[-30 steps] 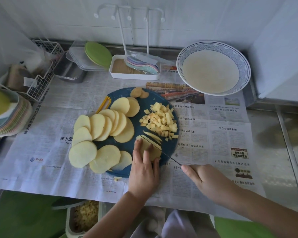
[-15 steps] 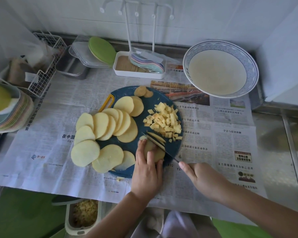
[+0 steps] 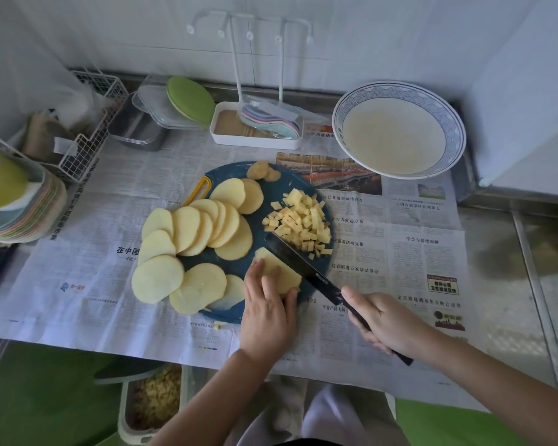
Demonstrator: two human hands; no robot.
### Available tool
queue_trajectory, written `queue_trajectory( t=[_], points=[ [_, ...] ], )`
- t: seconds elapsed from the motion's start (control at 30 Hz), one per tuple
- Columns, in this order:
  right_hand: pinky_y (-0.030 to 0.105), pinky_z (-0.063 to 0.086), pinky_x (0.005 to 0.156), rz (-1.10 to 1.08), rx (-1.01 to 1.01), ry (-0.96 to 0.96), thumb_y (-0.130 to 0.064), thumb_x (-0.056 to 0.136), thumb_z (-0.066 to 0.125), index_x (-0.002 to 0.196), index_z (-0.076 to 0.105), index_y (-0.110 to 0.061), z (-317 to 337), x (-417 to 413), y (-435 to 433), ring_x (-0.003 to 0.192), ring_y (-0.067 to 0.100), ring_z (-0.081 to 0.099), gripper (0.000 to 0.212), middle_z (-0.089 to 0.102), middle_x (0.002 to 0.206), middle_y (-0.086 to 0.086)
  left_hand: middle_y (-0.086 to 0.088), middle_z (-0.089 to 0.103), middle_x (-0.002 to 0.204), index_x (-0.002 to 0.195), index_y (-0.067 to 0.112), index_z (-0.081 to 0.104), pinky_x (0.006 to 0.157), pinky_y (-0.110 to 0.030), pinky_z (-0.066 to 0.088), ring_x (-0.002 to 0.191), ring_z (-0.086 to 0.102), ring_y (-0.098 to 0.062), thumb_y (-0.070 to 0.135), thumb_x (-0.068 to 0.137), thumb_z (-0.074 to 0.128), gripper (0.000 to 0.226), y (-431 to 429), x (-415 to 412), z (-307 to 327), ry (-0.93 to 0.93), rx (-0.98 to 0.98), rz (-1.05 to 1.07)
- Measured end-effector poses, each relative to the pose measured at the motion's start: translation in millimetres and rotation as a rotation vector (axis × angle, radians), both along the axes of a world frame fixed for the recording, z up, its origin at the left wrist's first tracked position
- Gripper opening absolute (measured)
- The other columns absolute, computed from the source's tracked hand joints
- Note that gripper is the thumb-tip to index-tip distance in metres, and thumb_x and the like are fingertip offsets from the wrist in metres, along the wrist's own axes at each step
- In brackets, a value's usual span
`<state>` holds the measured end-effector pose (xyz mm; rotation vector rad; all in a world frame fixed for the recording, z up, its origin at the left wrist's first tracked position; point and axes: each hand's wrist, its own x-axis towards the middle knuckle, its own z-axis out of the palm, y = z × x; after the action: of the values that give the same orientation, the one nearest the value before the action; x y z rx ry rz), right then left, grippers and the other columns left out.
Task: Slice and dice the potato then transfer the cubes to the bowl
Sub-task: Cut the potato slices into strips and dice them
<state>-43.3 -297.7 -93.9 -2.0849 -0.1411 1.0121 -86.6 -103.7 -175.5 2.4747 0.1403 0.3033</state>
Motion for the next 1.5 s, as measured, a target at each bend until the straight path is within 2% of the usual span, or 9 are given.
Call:
queue_trajectory(
  t=[0.17, 0.27, 0.43, 0.57, 0.83, 1.03, 1.17, 1.27, 1.5],
  points=[
    [0.02, 0.032, 0.042, 0.036, -0.04, -0.05, -0.062, 0.094, 0.024, 0.063, 0.04, -0.01, 7.3, -7.2, 6.3, 0.036, 0.014, 0.026, 0.063, 0.03, 0.044, -0.001, -0.028, 0.04, 0.131, 0.117, 0.004, 0.039, 0.086, -0.039, 0.053, 0.113, 0.054, -0.044, 0.038, 0.096, 0.039, 0.04, 1.3, -0.4, 0.7, 0.01, 0.015, -0.005],
    [0.016, 0.031, 0.042, 0.061, -0.085, -0.102, -0.058, 0.096, 0.022, 0.063, 0.04, -0.01, 9.0, -7.8, 9.5, 0.034, 0.008, 0.026, 0.061, 0.028, 0.041, -0.005, -0.029, 0.041, 0.13, 0.116, 0.006, 0.038, 0.091, -0.04, 0.05, 0.116, 0.053, -0.045, 0.036, 0.095, 0.039, 0.037, 0.6, 0.6, 1.3, 0.004, 0.028, -0.011],
    [0.033, 0.036, 0.056, 0.121, -0.175, -0.177, -0.066, 0.088, 0.014, 0.061, 0.034, -0.014, 5.5, -12.9, 14.9, 0.045, 0.014, 0.03, 0.062, 0.03, 0.05, -0.001, -0.03, 0.043, 0.129, 0.117, 0.005, 0.039, 0.098, -0.038, 0.044, 0.119, 0.051, -0.045, 0.034, 0.095, 0.04, 0.036, 0.6, 1.5, 0.1, -0.012, 0.038, -0.014],
    [0.026, 0.031, 0.052, 0.154, -0.236, -0.211, -0.063, 0.088, 0.011, 0.06, 0.031, -0.015, 1.4, -21.5, 23.9, 0.042, 0.009, 0.026, 0.058, 0.028, 0.049, -0.003, -0.031, 0.042, 0.13, 0.12, 0.003, 0.038, 0.098, -0.043, 0.047, 0.119, 0.05, -0.046, 0.033, 0.093, 0.041, 0.04, -0.1, 2.7, -2.2, 0.005, 0.029, -0.01],
    [0.029, 0.032, 0.054, 0.185, -0.245, -0.11, -0.072, 0.082, 0.008, 0.062, 0.031, -0.015, 0.0, -3.3, 22.3, 0.047, 0.014, 0.027, 0.065, 0.027, 0.05, -0.002, -0.032, 0.042, 0.129, 0.12, 0.0, 0.039, 0.094, -0.048, 0.051, 0.119, 0.05, -0.047, 0.031, 0.094, 0.042, 0.041, 1.7, 2.9, -5.2, -0.007, 0.038, -0.021],
    [0.029, 0.033, 0.054, 0.165, -0.308, -0.135, -0.067, 0.084, 0.008, 0.059, 0.03, -0.016, -7.6, -5.6, 34.9, 0.045, 0.012, 0.03, 0.061, 0.029, 0.049, -0.003, -0.028, 0.039, 0.131, 0.124, -0.002, 0.039, 0.095, -0.049, 0.05, 0.12, 0.048, -0.046, 0.031, 0.095, 0.041, 0.045, 2.4, 2.8, -4.9, -0.014, 0.035, -0.031],
    [0.028, 0.033, 0.054, 0.105, -0.296, -0.151, -0.067, 0.084, 0.007, 0.06, 0.031, -0.015, -12.2, -9.4, 35.9, 0.044, 0.011, 0.03, 0.062, 0.029, 0.049, -0.002, -0.029, 0.041, 0.13, 0.121, -0.001, 0.04, 0.097, -0.049, 0.049, 0.121, 0.048, -0.046, 0.037, 0.099, 0.032, 0.045, 1.5, 2.3, -2.6, -0.017, 0.035, -0.029],
    [0.029, 0.035, 0.055, 0.026, -0.248, -0.135, -0.068, 0.085, 0.01, 0.056, 0.032, -0.016, -16.4, -12.9, 35.7, 0.039, 0.008, 0.028, 0.063, 0.03, 0.046, -0.004, -0.031, 0.041, 0.129, 0.119, -0.005, 0.043, 0.097, -0.049, 0.049, 0.12, 0.049, -0.047, 0.034, 0.096, 0.039, 0.045, 2.1, 2.2, -3.6, 0.014, 0.036, -0.019],
    [0.023, 0.037, 0.043, -0.116, -0.007, 0.128, -0.068, 0.09, 0.024, 0.066, 0.045, -0.013, -12.3, -5.1, 21.4, 0.037, 0.015, 0.035, 0.063, 0.034, 0.044, -0.002, -0.027, 0.038, 0.134, 0.12, 0.004, 0.04, 0.095, -0.042, 0.05, 0.118, 0.052, -0.042, 0.036, 0.097, 0.04, 0.039, 8.8, 0.8, 0.2, 0.016, -0.037, -0.068]
  ],
)
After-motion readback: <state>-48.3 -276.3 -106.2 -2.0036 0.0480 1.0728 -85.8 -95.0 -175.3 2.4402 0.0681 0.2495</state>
